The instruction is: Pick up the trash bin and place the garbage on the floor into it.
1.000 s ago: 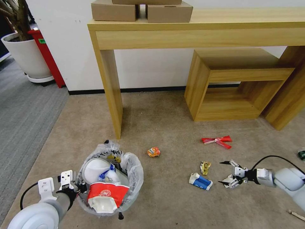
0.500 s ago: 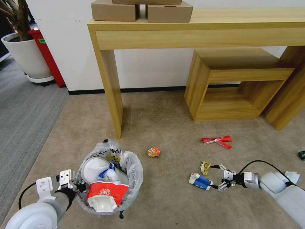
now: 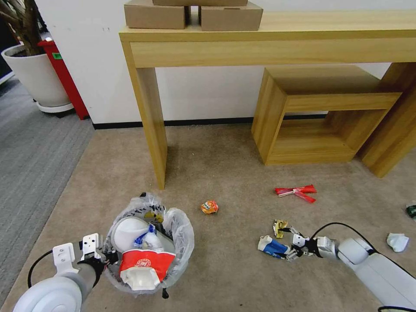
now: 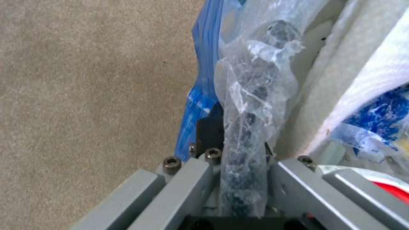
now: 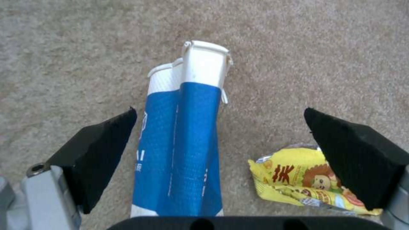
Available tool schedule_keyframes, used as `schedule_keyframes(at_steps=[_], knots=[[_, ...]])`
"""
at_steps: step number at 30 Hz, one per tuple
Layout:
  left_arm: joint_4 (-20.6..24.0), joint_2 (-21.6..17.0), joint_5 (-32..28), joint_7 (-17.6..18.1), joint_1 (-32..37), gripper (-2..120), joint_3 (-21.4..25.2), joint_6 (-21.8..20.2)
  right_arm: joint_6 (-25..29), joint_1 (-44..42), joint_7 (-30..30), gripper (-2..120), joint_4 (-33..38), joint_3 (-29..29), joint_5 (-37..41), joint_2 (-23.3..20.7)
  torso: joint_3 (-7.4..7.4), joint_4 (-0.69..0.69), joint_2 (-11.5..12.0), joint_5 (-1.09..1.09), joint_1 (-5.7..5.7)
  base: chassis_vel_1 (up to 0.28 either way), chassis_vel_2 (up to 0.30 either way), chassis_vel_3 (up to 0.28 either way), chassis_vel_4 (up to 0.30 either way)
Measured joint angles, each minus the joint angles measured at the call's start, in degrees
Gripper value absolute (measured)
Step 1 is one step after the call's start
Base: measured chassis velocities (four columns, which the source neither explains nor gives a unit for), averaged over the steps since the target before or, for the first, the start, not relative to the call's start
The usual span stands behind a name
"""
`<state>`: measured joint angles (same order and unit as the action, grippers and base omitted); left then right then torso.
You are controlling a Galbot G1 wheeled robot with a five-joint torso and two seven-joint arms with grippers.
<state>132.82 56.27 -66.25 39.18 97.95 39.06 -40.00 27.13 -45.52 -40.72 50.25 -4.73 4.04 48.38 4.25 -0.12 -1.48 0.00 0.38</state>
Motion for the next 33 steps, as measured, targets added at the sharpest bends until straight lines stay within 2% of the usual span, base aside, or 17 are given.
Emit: schedule_keyframes(at_steps=[22,25,28,29,30,33], knots=[[-1.32,-0.06,1.22,-1.01,-0.94,0,-1.43,0.17,0.99,-3.72,1.15,100,-2.4,3.02,-0.73,2.3,0.0,0.0,0.0,0.0,0.0,0.0,0.0,0.0,0.0],[-1.23,-0.4,1.22,-1.02,-0.86,0,-1.31,0.19,1.11,-4.22,1.42,88,-2.23,3.34,-0.41,2.51,0.0,-0.01,0.0,0.0,0.0,0.0,0.0,0.0,0.0],[-1.09,-0.53,1.2,-1.02,-0.81,0,-1.25,0.19,1.11,-4.26,1.52,81,-2.1,3.32,-0.04,2.58,0.0,-0.01,0.0,0.0,0.0,0.0,0.0,0.0,0.0],[-1.02,-0.57,1.2,-1.03,-0.78,0,-1.19,0.2,1.1,-4.24,1.42,75,-2.1,3.32,0.09,2.68,0.0,0.0,0.0,0.0,0.0,0.0,0.0,0.0,0.0],[-1.02,-0.57,1.2,-1.03,-0.78,0,-1.19,0.2,1.1,-4.24,1.42,75,-2.1,3.32,0.09,2.68,0.0,0.0,0.0,0.0,0.0,0.0,0.0,0.0,0.0],[-0.93,-0.59,1.17,-1.0,-0.77,0,-1.16,0.2,1.01,-4.09,0.98,59,-2.23,3.28,0.48,3.01,0.0,0.0,0.0,0.0,0.0,0.0,0.0,0.0,0.0]])
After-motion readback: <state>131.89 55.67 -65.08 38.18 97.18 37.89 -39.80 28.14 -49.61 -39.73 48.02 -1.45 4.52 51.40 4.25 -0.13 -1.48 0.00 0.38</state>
